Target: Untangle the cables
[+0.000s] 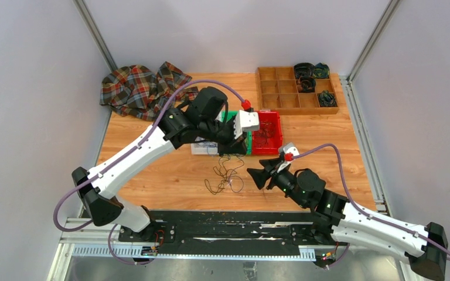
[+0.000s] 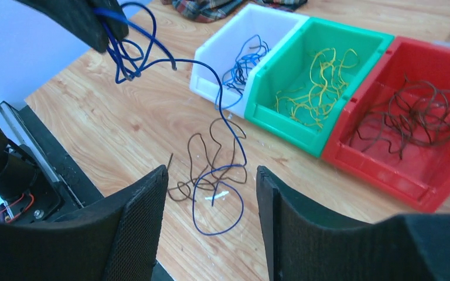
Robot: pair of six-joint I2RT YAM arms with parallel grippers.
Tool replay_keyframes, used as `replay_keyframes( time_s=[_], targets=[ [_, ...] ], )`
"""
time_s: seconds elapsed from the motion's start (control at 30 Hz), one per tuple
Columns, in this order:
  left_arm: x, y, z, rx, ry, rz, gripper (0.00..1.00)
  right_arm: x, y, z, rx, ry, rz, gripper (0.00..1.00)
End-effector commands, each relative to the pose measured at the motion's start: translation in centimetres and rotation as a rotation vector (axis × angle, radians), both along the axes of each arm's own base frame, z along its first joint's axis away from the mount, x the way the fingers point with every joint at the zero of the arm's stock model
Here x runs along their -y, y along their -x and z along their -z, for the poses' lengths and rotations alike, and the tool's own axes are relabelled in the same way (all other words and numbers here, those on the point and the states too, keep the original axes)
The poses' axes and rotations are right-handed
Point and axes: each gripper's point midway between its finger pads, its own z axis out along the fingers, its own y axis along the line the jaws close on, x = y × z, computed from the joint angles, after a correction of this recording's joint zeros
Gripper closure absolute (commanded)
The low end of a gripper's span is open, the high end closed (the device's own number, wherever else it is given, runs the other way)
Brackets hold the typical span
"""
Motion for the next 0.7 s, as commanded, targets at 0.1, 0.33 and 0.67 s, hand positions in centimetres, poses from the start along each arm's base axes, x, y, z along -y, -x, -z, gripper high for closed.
replay_keyframes(
  time_s=[0.1, 0.33, 0.67],
  targets=[
    [-0.2, 2.1, -6.1, -0.047, 0.120, 0.066, 0.99, -1.3, -2.2, -4.1, 0.124, -0.044, 0.048, 0.41],
    [-1.4, 1.3, -10.5, 0.058, 0.176, 0.055, 0.99, -1.4, -6.4, -2.6, 0.133, 0.087, 0.240, 0.42],
    [-5.1, -4.0, -16.9, 0.404, 0.198, -0.139, 0.99, -3.9, -7.1, -0.4, 0.066, 0.104, 0.204, 0.41]
  ],
)
